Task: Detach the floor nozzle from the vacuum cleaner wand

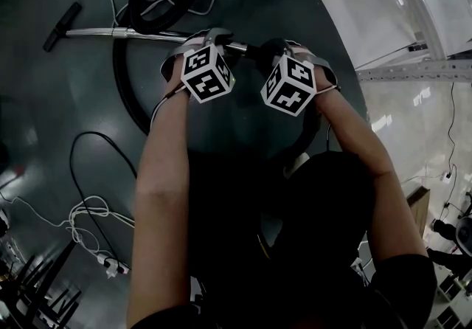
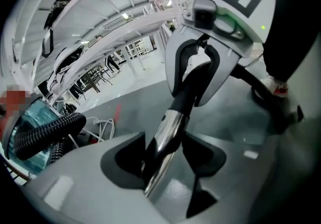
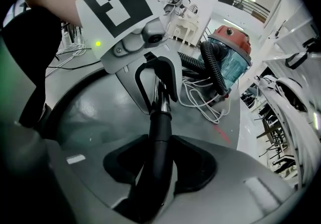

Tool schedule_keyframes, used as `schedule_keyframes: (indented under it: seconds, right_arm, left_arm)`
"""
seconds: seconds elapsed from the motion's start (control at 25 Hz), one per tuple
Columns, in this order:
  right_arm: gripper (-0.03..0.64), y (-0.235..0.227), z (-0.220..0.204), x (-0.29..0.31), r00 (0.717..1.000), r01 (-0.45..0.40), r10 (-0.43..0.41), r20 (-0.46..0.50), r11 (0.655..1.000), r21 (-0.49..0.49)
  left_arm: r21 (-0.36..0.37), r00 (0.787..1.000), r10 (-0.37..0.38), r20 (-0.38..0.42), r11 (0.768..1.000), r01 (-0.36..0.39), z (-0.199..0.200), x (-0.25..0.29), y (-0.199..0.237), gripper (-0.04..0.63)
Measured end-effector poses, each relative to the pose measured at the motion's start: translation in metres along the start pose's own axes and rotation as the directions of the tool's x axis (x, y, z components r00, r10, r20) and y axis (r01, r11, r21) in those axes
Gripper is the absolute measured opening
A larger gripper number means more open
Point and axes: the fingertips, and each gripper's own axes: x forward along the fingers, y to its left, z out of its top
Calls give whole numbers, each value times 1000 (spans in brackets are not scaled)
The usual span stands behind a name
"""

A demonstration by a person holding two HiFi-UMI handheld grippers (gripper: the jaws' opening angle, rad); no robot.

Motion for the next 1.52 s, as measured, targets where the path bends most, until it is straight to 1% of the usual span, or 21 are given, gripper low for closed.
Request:
schedule_keyframes:
  seconds: [0.12,0.16,0.2,0.28,0.32,0.36,0.4,0.48,0.64,0.76,0.92,1.08,1.2,1.28,1.4,1.44,1.52]
  right_arm:
    - [150,1,-5,1,1000,-13,13,-13,1000,-1]
    - [150,-3,-13,1,1000,-6,6,-27,1000,12]
    - [150,-10,-25,1,999,15,-13,-43,999,41]
    - [150,-33,-55,-9,997,64,-56,-55,988,143]
    - [150,-44,-65,-16,996,76,-68,-49,980,186]
    - [152,-51,-69,-21,996,81,-73,-42,975,207]
    - [150,-56,-68,-23,997,80,-74,-35,974,210]
    - [152,-53,-59,-21,997,71,-68,-25,980,185]
    - [152,-42,-42,-9,999,48,-47,-9,990,135]
    - [153,-42,-42,-3,999,40,-39,-9,989,139]
    - [153,-38,-48,4,999,35,-32,-24,989,145]
    - [153,-36,-51,9,1000,26,-24,-14,987,160]
    - [155,-34,-50,13,1000,18,-18,-4,986,166]
    - [155,-34,-48,14,1000,22,-23,3,985,169]
    - [155,-36,-46,16,999,34,-36,9,985,171]
    - [155,-37,-45,16,999,45,-48,13,984,172]
    - [158,-44,-44,16,994,102,-108,26,979,177]
  left_arm:
    - [5,1000,0,4,1000,0,0,1,0,236]
    - [10,1000,7,-20,1000,-7,-6,1,2,233]
    - [14,998,11,-64,1000,-10,-18,0,3,229]
    - [7,988,0,-157,1000,1,-50,-2,-1,229]
    - [-6,984,-1,-178,1000,0,-62,-4,-2,230]
    - [-21,983,8,-183,1000,-12,-68,-5,-1,235]
    - [-33,984,23,-179,999,-29,-68,-6,3,236]
    - [-52,985,47,-165,997,-56,-61,-5,7,236]
    - [-62,988,50,-145,996,-60,-56,-1,4,239]
    - [-55,988,66,-138,996,-75,-57,-1,6,239]
    - [-49,986,79,-149,995,-87,-59,1,5,239]
    - [-44,984,88,-153,994,-96,-58,1,5,238]
    - [-60,983,96,-159,992,-107,-59,1,6,239]
    - [-86,982,95,-162,990,-110,-59,1,7,245]
    - [-116,984,104,-143,986,-121,-56,-2,9,250]
    - [-128,986,104,-132,984,-121,-55,-3,10,255]
    - [-161,990,96,-100,981,-111,-52,-4,10,285]
